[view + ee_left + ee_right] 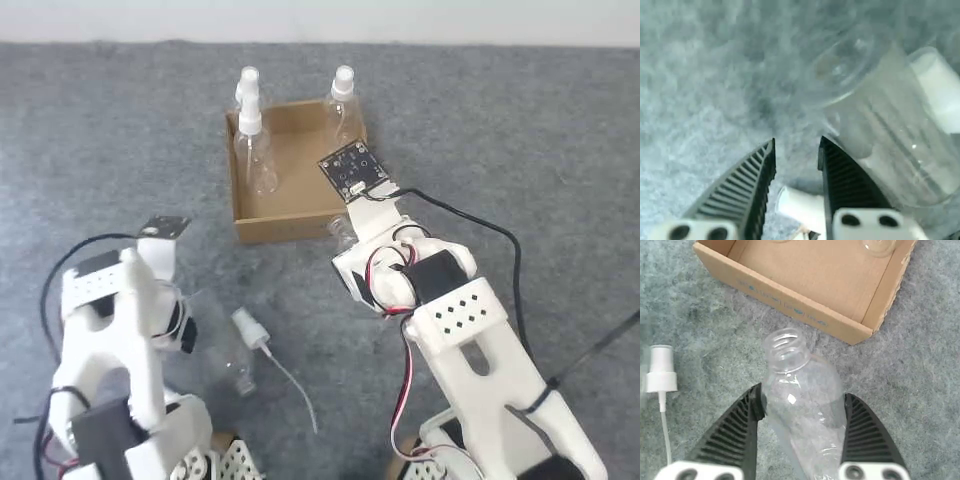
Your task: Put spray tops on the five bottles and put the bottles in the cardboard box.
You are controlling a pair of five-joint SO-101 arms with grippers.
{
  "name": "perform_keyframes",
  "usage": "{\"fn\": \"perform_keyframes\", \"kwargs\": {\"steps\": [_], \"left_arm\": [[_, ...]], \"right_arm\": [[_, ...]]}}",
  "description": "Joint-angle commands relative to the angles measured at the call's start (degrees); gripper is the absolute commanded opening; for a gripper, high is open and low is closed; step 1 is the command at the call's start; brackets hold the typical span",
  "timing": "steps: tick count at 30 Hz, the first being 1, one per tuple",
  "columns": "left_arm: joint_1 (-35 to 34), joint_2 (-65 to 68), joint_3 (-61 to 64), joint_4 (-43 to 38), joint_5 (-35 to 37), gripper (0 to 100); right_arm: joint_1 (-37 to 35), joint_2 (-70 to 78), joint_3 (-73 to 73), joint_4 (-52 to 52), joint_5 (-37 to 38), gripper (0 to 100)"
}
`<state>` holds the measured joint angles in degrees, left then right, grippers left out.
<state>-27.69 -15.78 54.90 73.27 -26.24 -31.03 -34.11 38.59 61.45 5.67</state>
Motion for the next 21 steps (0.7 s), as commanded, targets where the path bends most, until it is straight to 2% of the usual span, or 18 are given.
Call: {"fn": "perform_keyframes", "kwargs": {"steps": [1,10,17,21], "left_arm": [[6.2,-0.4,-4.7,-1.1,6.7,13],[19.0,-0.7,-7.3,-3.3,16.7,13],[19.5,-0.8,-18.5,8.7,16.8,13],[19.7,-0.8,-22.5,12.1,16.8,13]], "right_arm": [[0.8,-2.5,-0.7,-1.5,-0.3,7.6],[4.8,-3.1,-0.8,-1.6,-0.4,7.8],[6.4,-3.2,-1.1,-1.7,-0.4,7.8],[8.4,-3.2,-1.0,-3.3,-0.4,7.6]]}}
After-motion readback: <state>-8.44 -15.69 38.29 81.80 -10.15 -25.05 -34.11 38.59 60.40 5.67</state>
